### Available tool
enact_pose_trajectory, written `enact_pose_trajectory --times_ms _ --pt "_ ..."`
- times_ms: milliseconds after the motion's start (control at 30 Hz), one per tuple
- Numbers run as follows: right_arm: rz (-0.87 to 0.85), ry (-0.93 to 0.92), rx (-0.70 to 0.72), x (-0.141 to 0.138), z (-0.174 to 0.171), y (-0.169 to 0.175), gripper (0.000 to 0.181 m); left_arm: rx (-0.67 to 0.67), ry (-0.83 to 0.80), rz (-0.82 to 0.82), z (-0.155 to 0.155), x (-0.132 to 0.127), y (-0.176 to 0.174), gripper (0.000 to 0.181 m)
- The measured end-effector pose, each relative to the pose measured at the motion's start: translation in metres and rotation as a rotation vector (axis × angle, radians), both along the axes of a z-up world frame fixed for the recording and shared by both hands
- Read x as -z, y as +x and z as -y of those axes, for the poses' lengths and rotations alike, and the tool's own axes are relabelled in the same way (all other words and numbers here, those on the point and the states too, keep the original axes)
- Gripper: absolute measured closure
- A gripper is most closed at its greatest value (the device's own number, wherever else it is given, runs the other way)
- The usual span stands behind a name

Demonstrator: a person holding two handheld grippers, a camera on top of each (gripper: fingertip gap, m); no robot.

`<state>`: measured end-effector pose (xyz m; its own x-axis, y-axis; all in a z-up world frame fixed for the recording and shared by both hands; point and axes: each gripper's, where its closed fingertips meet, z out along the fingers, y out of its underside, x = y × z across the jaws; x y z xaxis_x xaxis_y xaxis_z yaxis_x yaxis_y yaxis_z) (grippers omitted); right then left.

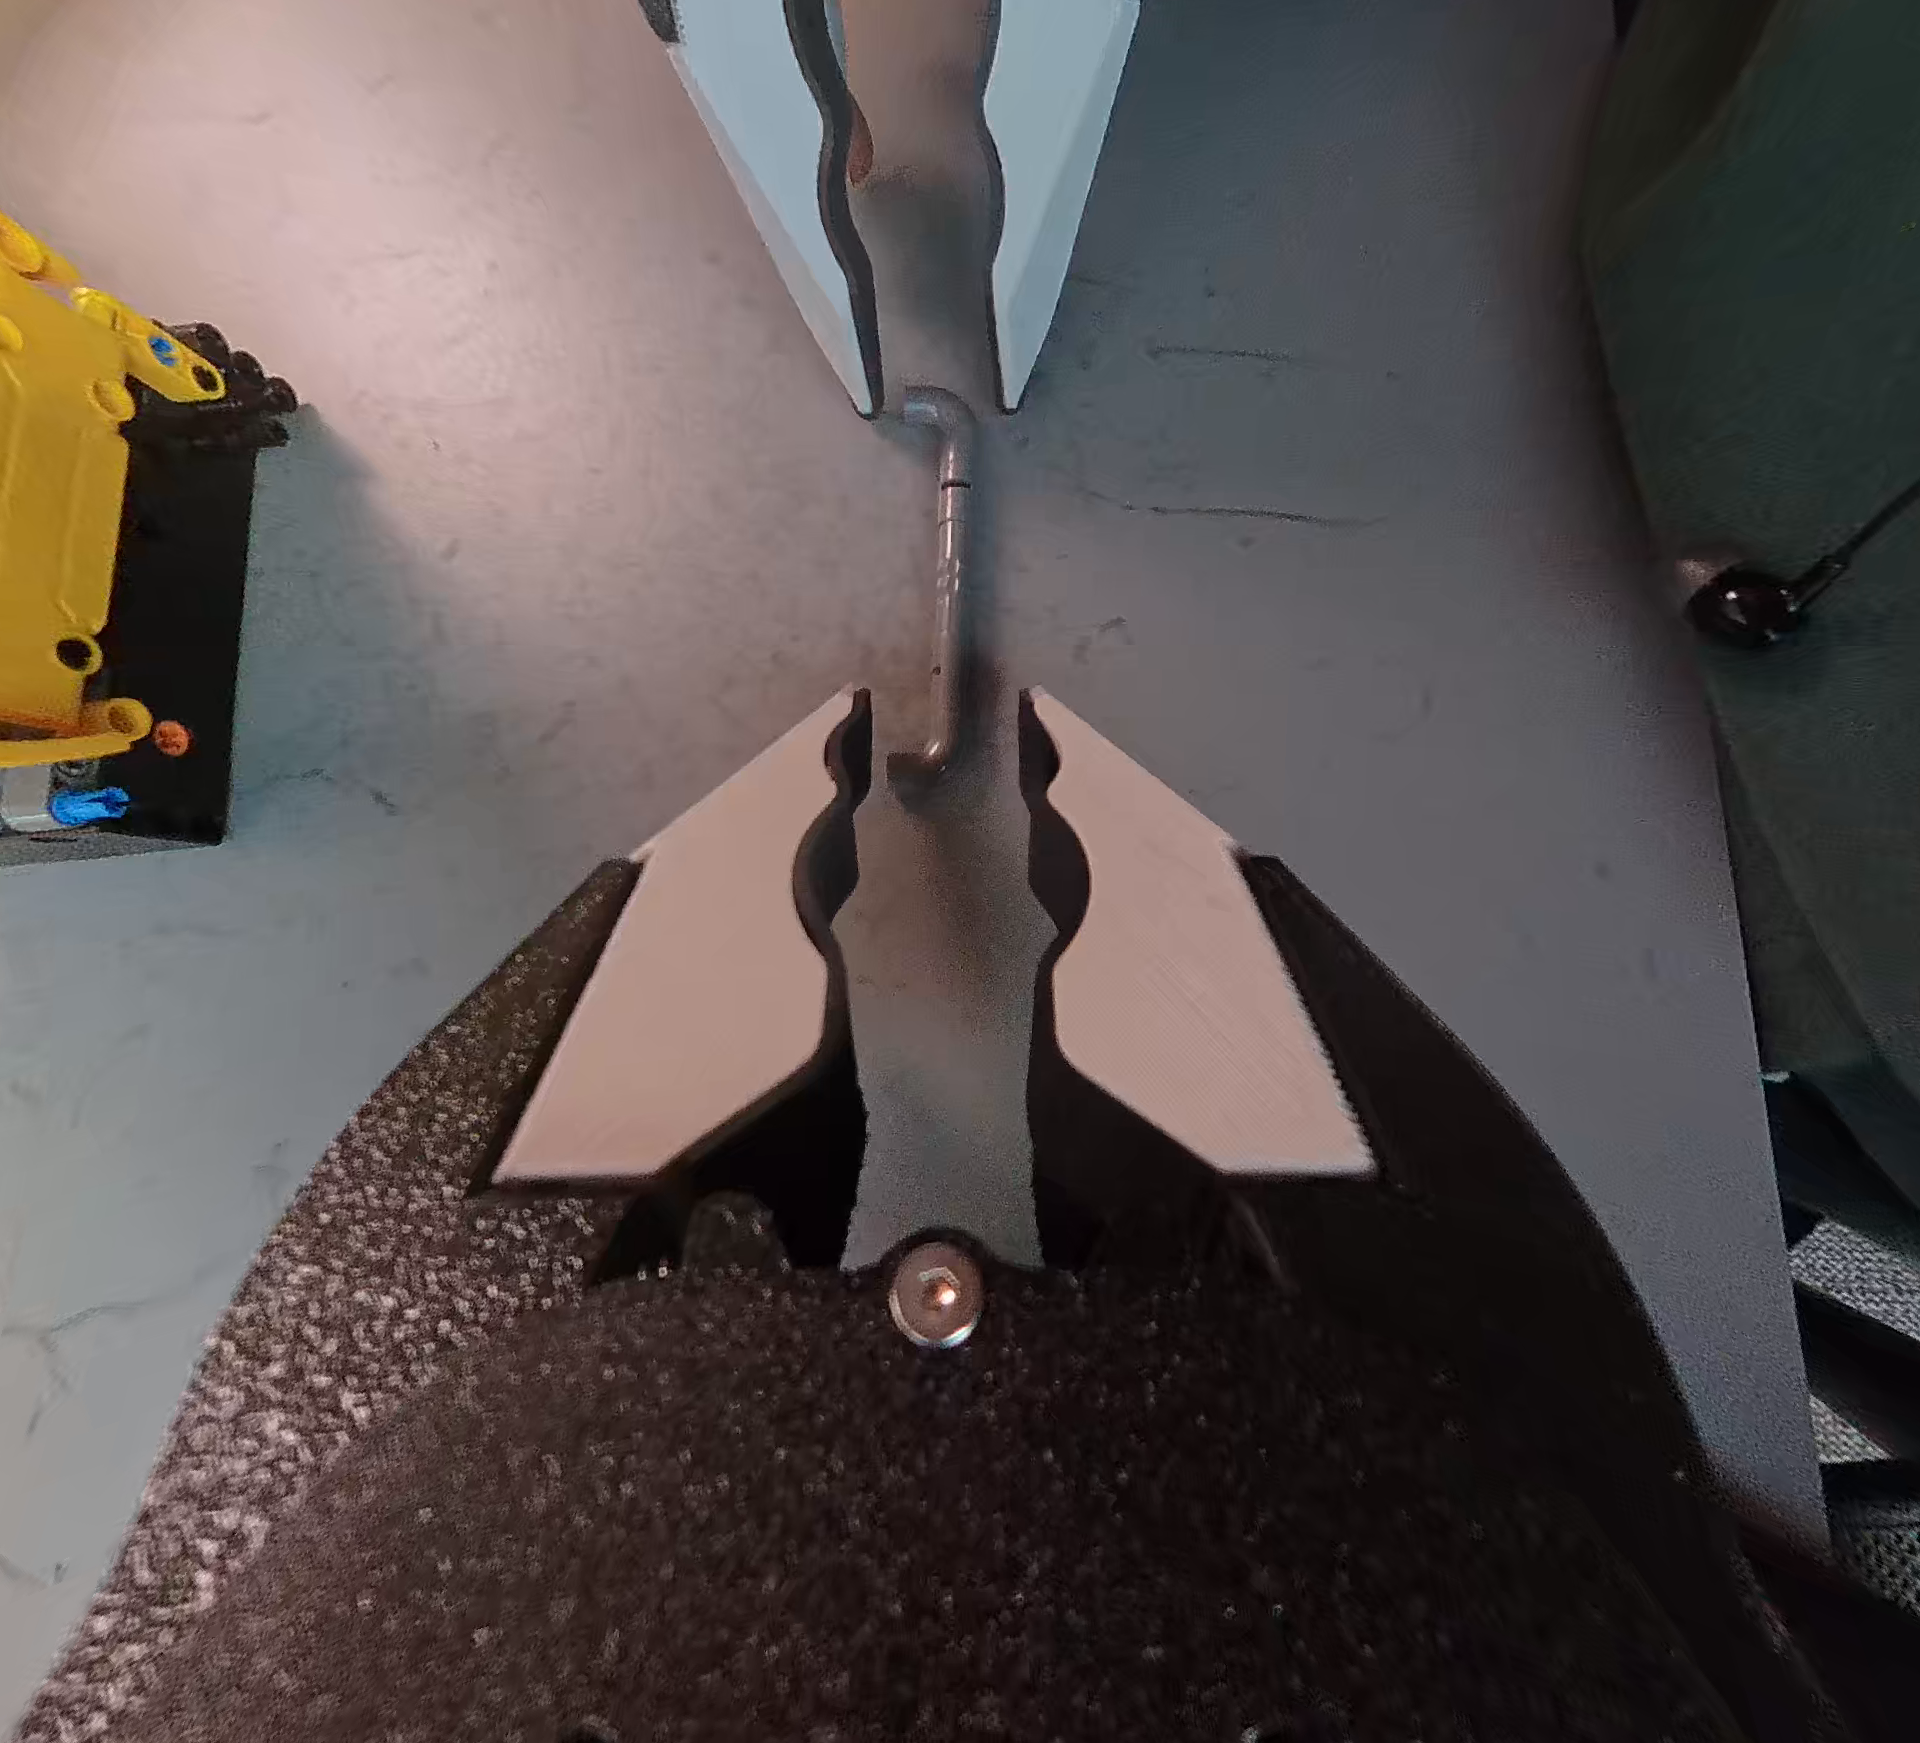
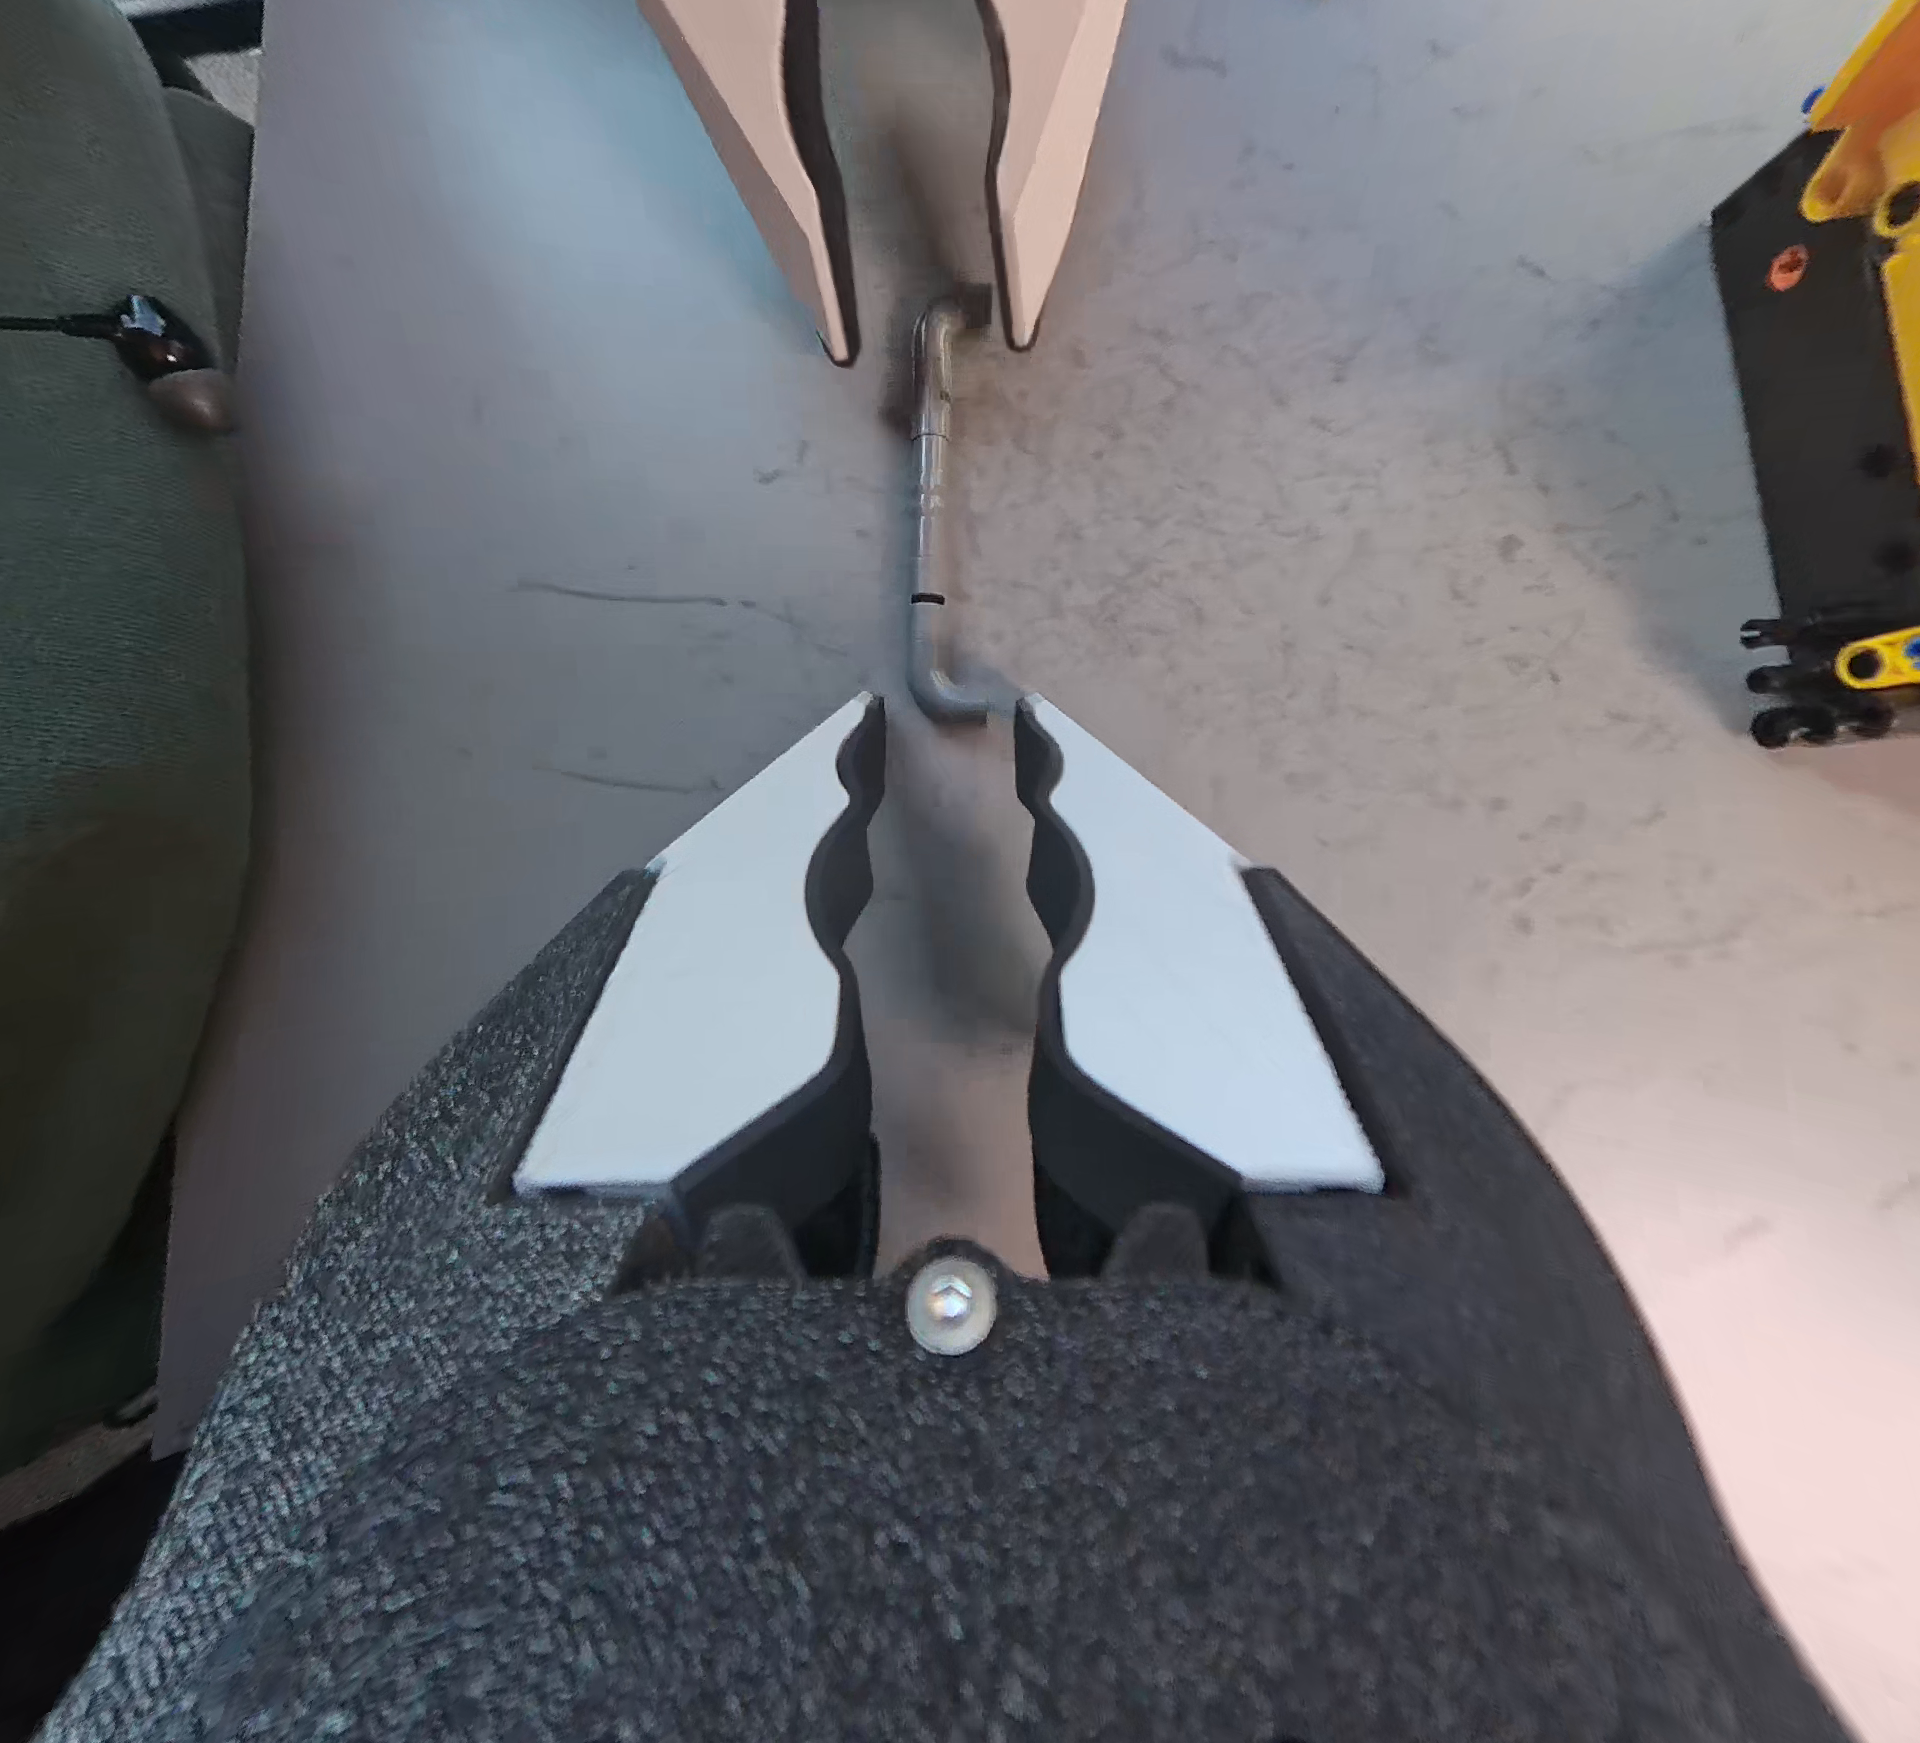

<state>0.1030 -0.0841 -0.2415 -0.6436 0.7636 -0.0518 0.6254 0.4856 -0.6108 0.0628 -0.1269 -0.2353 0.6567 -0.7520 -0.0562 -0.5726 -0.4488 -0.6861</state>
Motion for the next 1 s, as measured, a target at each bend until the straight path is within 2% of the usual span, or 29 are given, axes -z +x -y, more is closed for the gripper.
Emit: enact_pose_trajectory --times_ms 200,367,1000 --pt "-0.027 -0.035 0.047 0.0 -0.001 0.001 0.158 -0.021 -0.021 0.043 0.004 -0.002 -0.02 0.157" --pt "-0.029 -0.016 0.049 0.0 -0.001 -0.001 0.167 0.005 -0.06 0.045 0.005 0.008 -0.013 0.169" --pt "-0.029 0.034 0.009 0.001 0.001 -0.003 0.17 0.012 -0.048 0.045 0.005 0.008 -0.011 0.17"
